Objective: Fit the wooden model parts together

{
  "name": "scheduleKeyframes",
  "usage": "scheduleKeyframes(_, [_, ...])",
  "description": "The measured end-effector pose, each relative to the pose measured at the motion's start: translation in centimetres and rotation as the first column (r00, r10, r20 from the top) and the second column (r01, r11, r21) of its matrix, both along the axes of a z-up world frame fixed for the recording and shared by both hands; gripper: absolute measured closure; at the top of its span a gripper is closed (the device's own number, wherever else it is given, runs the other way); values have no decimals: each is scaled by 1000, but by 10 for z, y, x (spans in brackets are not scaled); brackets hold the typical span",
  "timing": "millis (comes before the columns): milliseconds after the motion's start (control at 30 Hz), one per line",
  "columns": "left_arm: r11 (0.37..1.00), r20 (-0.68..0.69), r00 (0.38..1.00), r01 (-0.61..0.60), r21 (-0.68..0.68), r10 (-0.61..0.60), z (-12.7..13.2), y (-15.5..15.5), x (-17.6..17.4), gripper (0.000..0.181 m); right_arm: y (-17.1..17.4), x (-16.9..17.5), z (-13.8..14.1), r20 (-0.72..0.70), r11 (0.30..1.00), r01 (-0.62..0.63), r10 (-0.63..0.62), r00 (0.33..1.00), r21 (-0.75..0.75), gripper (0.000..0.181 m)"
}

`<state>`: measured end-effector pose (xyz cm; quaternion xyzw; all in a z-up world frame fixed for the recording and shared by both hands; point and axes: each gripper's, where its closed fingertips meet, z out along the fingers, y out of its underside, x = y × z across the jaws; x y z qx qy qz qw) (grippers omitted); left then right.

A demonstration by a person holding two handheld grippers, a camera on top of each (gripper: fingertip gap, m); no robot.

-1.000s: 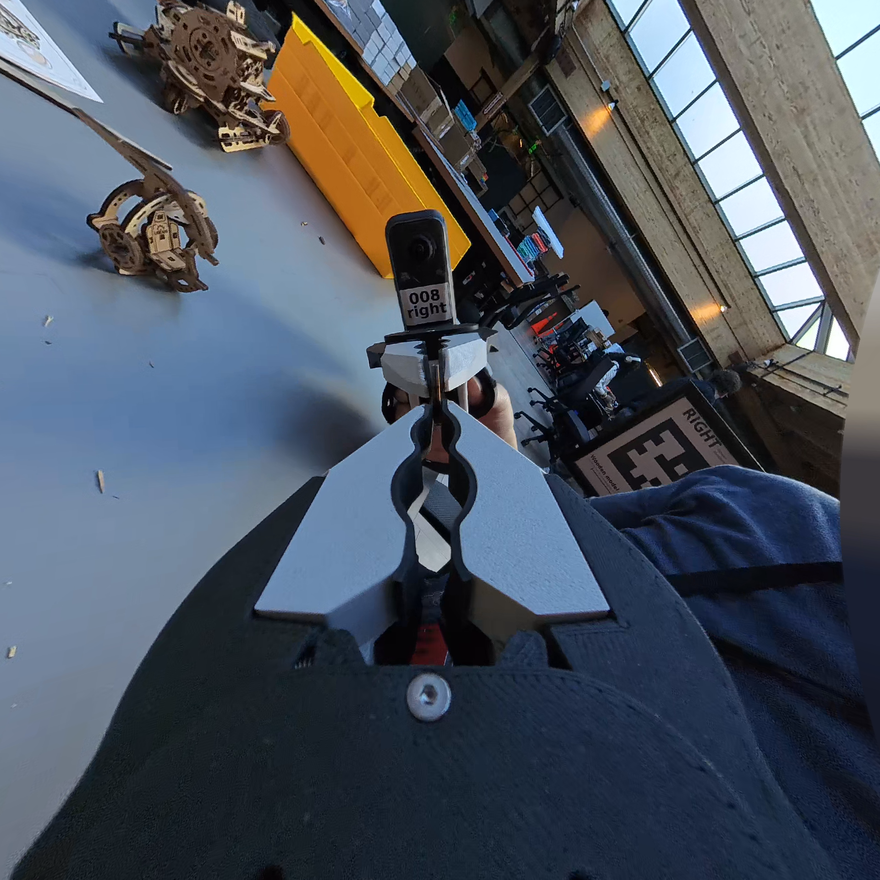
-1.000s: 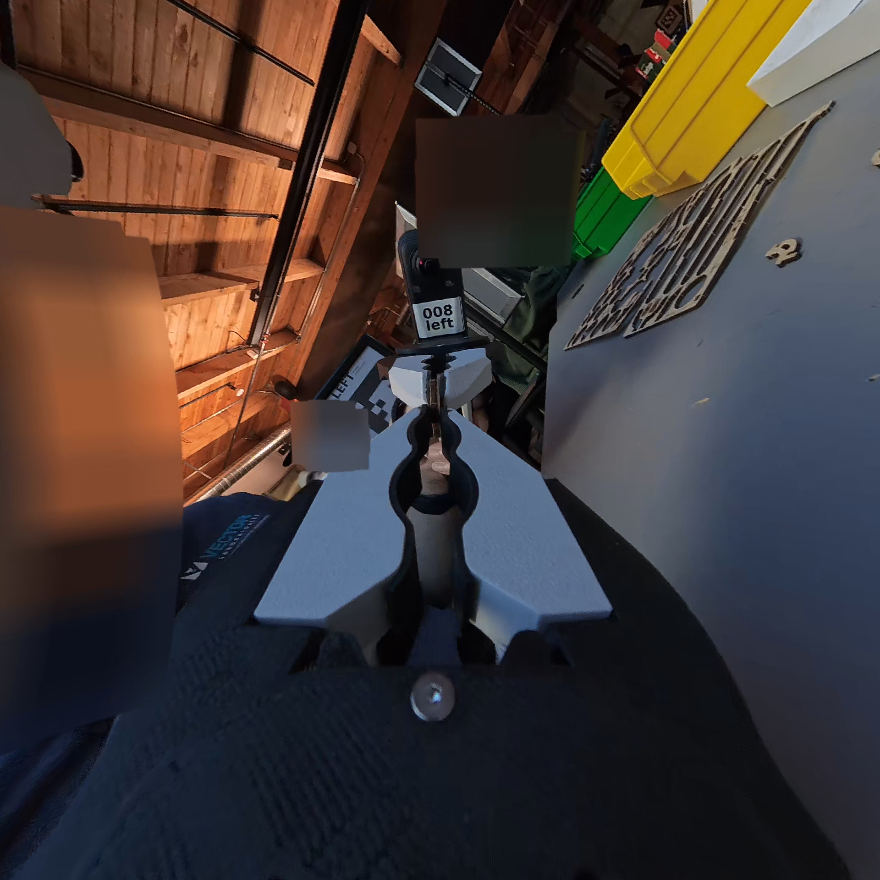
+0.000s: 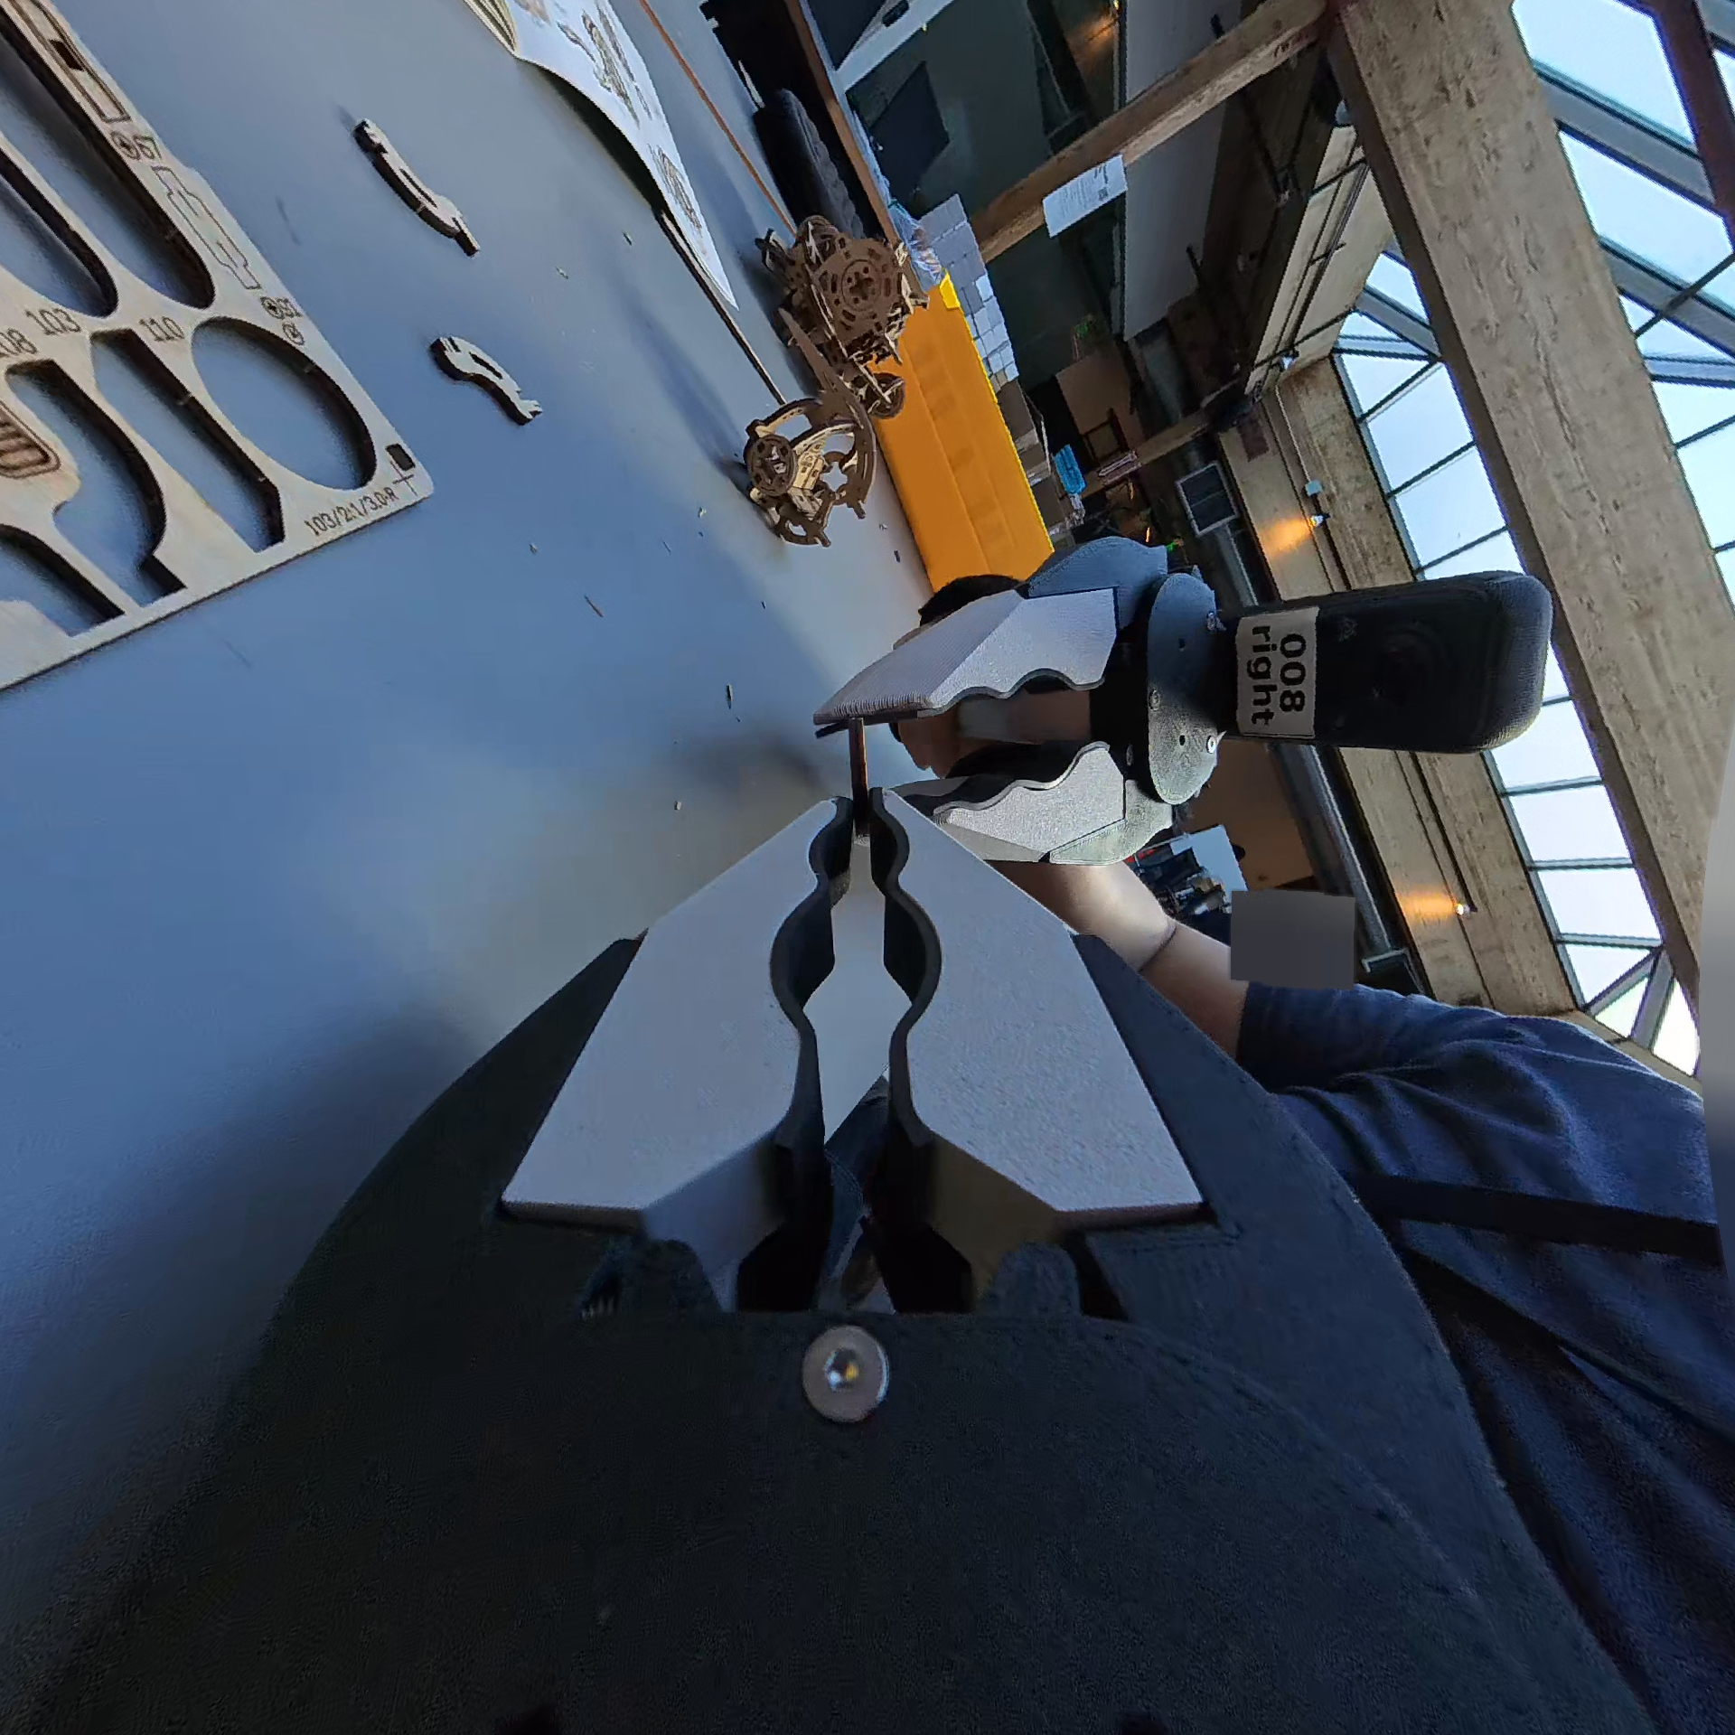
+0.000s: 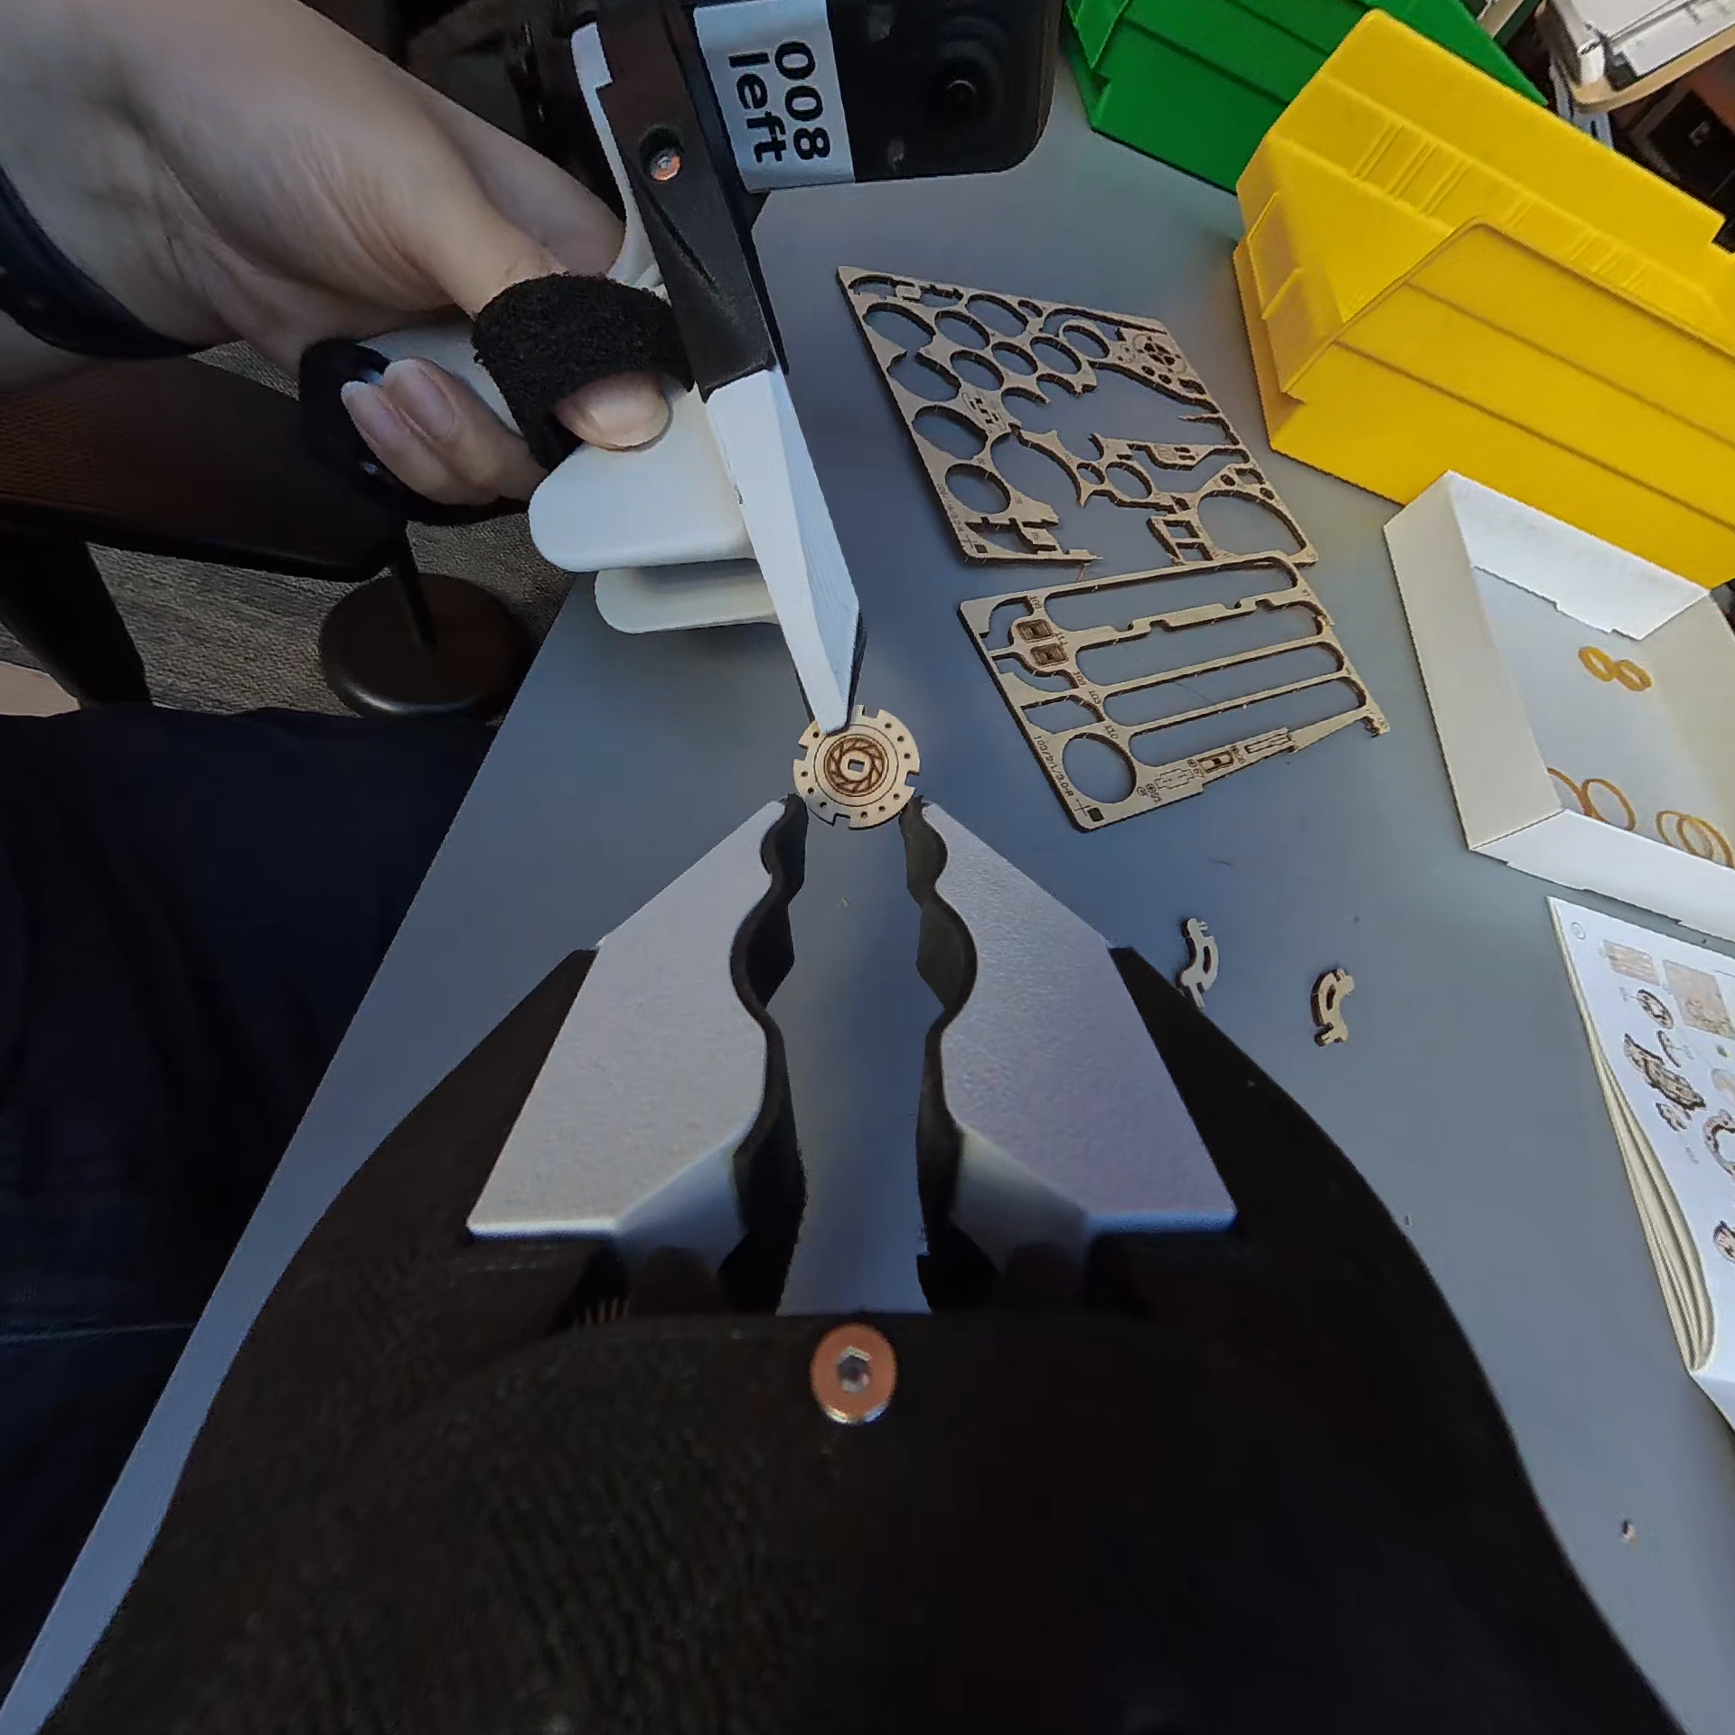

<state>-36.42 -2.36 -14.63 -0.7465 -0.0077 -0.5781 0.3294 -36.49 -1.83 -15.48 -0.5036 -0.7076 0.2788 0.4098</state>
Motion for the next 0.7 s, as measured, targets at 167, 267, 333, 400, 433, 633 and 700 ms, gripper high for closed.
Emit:
scheduleKeyframes(167, [1000, 17, 1000, 3, -4, -3, -2, 1, 1, 180, 0, 0, -1, -3, 998, -2, 2, 1000, -62, 160])
scheduleKeyframes(267, [1000, 22, 1000, 4, -2, -4, -1, 1, 1, 180, -1, -2, 0, -12, 997, -6, 5, 1000, -76, 158])
scheduleKeyframes(333, [1000, 17, 1000, 0, 1, 0, -2, 1, 0, 180, 0, -2, -1, -9, 997, -2, 2, 1000, -76, 160])
scheduleKeyframes(400, [1000, 29, 1000, -7, 4, 7, -1, 1, -1, 180, 0, -3, 0, -11, 997, 1, -1, 1000, -81, 160])
scheduleKeyframes(433, [1000, 36, 999, -15, 9, 15, 0, 2, -2, 180, 1, -4, 1, -11, 996, 4, -5, 1000, -90, 161])
scheduleKeyframes(633, [976, -75, 974, -208, 65, 212, -3, 21, -41, 164, 38, -23, -8, 47, 980, 119, -113, 992, -162, 160])
scheduleKeyframes(700, [964, -163, 951, -248, 96, 261, -4, 24, -55, 167, 53, -33, -13, 80, 968, 164, -151, 985, -192, 160])
